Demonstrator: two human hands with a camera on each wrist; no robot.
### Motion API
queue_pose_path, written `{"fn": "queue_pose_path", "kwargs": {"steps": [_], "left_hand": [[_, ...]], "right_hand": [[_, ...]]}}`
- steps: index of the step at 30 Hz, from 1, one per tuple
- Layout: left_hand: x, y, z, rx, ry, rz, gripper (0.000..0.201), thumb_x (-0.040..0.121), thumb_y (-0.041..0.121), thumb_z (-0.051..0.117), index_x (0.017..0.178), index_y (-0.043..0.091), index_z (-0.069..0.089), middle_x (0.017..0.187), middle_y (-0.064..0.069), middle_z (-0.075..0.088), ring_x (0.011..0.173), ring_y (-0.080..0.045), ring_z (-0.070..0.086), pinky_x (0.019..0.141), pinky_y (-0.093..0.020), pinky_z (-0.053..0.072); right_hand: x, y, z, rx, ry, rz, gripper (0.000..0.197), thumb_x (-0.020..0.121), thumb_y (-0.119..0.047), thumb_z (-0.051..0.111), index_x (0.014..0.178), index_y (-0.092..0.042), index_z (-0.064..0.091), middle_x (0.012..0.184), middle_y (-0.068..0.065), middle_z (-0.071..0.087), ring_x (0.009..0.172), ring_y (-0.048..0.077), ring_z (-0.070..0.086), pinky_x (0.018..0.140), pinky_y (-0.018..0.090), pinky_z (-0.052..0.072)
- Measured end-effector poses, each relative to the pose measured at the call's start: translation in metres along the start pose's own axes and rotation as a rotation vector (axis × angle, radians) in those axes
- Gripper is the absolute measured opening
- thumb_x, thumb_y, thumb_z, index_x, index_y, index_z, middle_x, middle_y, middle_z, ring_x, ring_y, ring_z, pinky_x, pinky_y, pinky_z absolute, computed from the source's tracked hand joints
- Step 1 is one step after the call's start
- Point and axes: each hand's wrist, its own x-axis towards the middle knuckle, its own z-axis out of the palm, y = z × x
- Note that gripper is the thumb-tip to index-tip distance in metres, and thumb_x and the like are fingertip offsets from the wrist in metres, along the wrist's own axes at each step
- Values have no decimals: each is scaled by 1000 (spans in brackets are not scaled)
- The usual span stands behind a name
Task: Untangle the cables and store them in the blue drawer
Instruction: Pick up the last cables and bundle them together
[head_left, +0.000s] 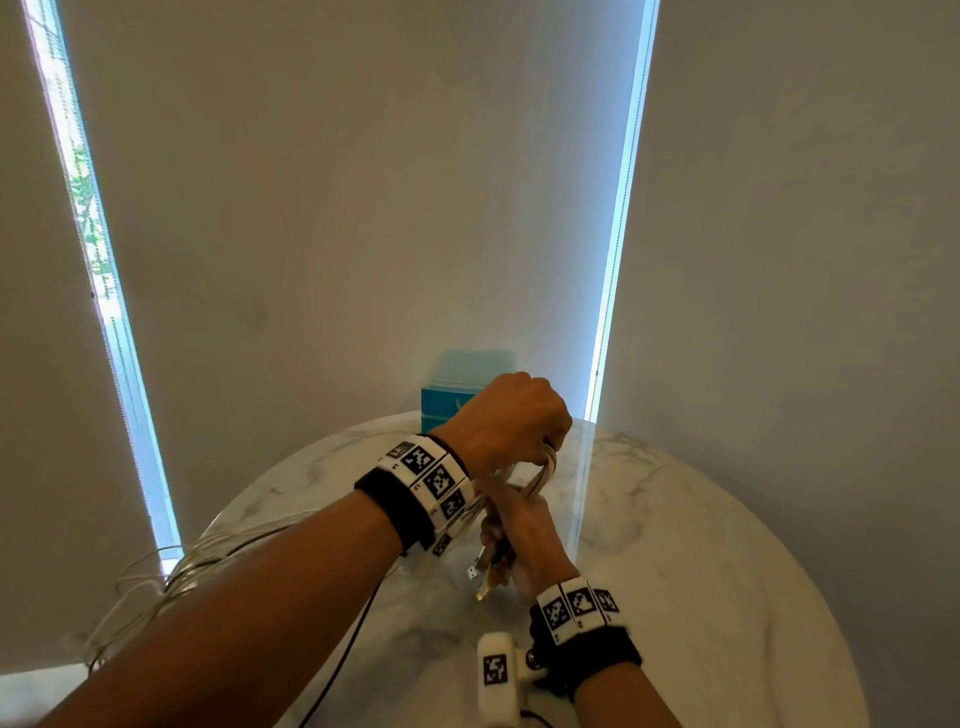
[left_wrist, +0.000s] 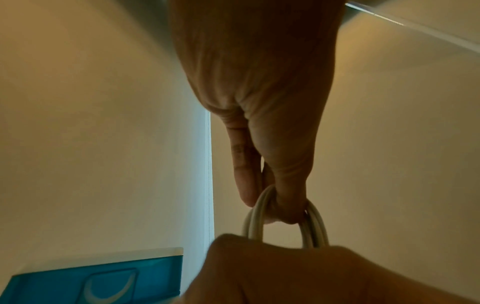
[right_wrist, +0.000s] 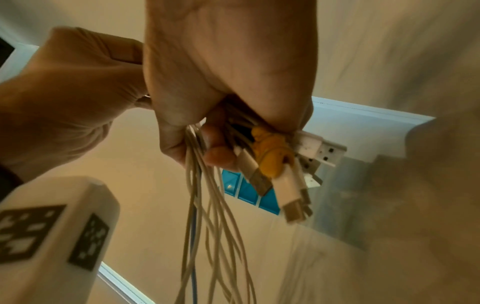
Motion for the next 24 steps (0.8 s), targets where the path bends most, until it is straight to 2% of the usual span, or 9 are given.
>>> {"fn": "queue_pose_path", "kwargs": {"steps": [4, 6, 9, 13, 15, 17, 19, 22, 24], "left_hand": [[-4, 0, -4, 0, 2, 13, 15, 94, 29, 81, 108, 24, 80, 108, 7, 78, 98, -14, 73, 83, -28, 53], [-7, -2, -7, -2, -7, 15, 14, 94, 29, 80, 107, 24, 80, 107, 8, 77, 98, -13, 73, 78, -24, 44], [-10, -4, -7, 38, -18, 69, 13, 95, 28, 79, 107, 24, 78, 110, 10, 74, 101, -12, 71, 77, -23, 36], [-13, -1, -8, 37, -8, 141, 13, 95, 28, 79, 108, 25, 79, 113, 11, 74, 104, -12, 71, 77, -24, 34], [-17, 1, -6, -37, 39, 157, 15, 94, 24, 79, 109, 28, 80, 115, 12, 74, 108, -11, 66, 79, -27, 44], [-23, 1, 3, -209, 50, 88, 32, 93, 17, 76, 118, 37, 77, 128, 13, 69, 119, -10, 56, 94, -38, 53], [-30, -5, 17, -430, -33, -57, 57, 96, 25, 75, 147, 43, 57, 152, 5, 55, 140, -16, 43, 114, -42, 44], [-49, -26, 48, -622, -345, -267, 119, 83, 74, 74, 170, 38, 1, 176, -5, 19, 161, -28, 22, 130, -55, 26], [-67, -35, 68, -637, -508, -294, 152, 61, 91, 78, 166, 42, -20, 180, 2, 1, 166, -26, 9, 133, -56, 17]], "right_hand": [[1, 4, 8, -74, -27, -64, 35, 95, -42, 76, 97, -7, 71, 70, 5, 71, 62, 20, 65, 61, 31, 55], [2, 5, 13, -90, -7, -48, 37, 102, -44, 67, 87, -11, 68, 68, 1, 67, 59, 15, 62, 60, 26, 52], [5, 8, 16, -136, -36, -64, 60, 110, -53, 49, 66, -17, 67, 60, 0, 65, 52, 14, 55, 58, 27, 48], [3, 4, 13, -194, -39, -85, 57, 115, -46, 43, 72, -22, 70, 58, -9, 72, 61, 13, 62, 68, 30, 51], [7, 3, 13, -209, 2, -123, 53, 115, -38, 42, 72, -24, 69, 59, -9, 72, 67, 15, 65, 76, 35, 54], [12, 6, 11, -186, 49, -164, 51, 114, -30, 44, 71, -21, 68, 63, -3, 72, 70, 21, 66, 81, 41, 55], [18, 11, 7, -161, 103, -215, 45, 115, -27, 44, 78, -17, 66, 67, 2, 71, 70, 24, 67, 75, 39, 55], [24, 13, -1, -37, 124, -200, 45, 114, -44, 46, 88, -16, 70, 84, 18, 77, 82, 42, 74, 78, 44, 59], [27, 11, -6, 17, 143, -118, 59, 112, -55, 42, 77, -15, 69, 90, 14, 82, 84, 34, 77, 79, 43, 61]]}}
